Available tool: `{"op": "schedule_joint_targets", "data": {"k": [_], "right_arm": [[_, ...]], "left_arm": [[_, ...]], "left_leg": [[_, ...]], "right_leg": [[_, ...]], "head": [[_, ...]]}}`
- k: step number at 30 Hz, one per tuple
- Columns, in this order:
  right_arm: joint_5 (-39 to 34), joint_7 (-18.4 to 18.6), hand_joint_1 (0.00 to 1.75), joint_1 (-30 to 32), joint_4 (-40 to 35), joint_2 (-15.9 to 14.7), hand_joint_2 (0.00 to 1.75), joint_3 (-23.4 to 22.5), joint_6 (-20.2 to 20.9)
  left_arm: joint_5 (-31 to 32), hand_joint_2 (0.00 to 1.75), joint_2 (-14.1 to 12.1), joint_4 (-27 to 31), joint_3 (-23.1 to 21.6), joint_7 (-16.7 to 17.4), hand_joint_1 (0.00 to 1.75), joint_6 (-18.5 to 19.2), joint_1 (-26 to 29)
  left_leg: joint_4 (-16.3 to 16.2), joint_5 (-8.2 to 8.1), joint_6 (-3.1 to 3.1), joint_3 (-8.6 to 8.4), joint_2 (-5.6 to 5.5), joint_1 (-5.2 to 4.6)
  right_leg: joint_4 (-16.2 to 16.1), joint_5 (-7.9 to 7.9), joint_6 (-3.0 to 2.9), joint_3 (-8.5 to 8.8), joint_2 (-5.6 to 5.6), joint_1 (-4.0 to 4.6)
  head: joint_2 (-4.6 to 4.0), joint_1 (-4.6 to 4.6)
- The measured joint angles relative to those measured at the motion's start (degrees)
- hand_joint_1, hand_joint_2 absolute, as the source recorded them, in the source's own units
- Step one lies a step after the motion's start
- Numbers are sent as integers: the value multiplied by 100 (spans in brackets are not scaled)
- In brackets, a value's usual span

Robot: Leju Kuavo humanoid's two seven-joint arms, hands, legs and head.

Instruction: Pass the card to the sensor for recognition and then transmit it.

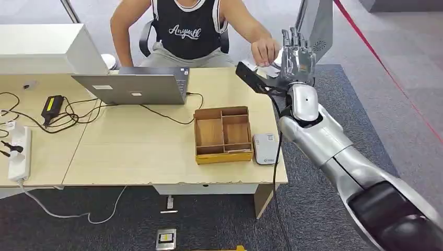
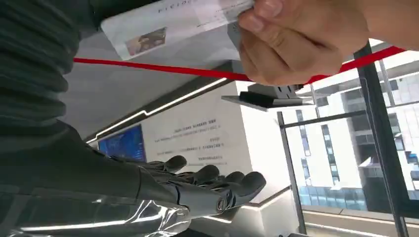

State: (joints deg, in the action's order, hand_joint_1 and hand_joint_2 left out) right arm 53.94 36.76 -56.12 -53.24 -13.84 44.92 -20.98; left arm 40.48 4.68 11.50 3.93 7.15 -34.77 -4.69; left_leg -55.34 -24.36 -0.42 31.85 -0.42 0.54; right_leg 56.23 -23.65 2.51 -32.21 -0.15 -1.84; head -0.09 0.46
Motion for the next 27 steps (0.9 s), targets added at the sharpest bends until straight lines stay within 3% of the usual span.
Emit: {"op": "schedule_joint_targets", "data": {"k": [1,2,3,27], "right_arm": [[-9,0,152,-15,26,2,175,20,4],[-17,7,169,-32,79,18,175,48,11],[-35,7,175,-55,146,26,175,74,26],[-323,109,175,-153,489,41,175,448,0]], "left_arm": [[0,0,0,0,-2,-2,0,0,0],[0,0,0,0,-7,-7,0,0,1],[0,0,-2,0,-18,-9,0,0,1],[-59,0,-15,0,-144,2,0,4,2]], "left_leg": [[0,0,0,0,0,0],[0,0,0,0,0,0],[0,0,0,0,0,0],[-2,0,0,-2,3,1]], "right_leg": [[0,0,0,0,0,0],[0,0,0,0,0,0],[0,0,0,-1,0,0],[0,0,0,-1,2,2]], "head": [[0,0],[2,-2],[2,0],[0,0]]}}
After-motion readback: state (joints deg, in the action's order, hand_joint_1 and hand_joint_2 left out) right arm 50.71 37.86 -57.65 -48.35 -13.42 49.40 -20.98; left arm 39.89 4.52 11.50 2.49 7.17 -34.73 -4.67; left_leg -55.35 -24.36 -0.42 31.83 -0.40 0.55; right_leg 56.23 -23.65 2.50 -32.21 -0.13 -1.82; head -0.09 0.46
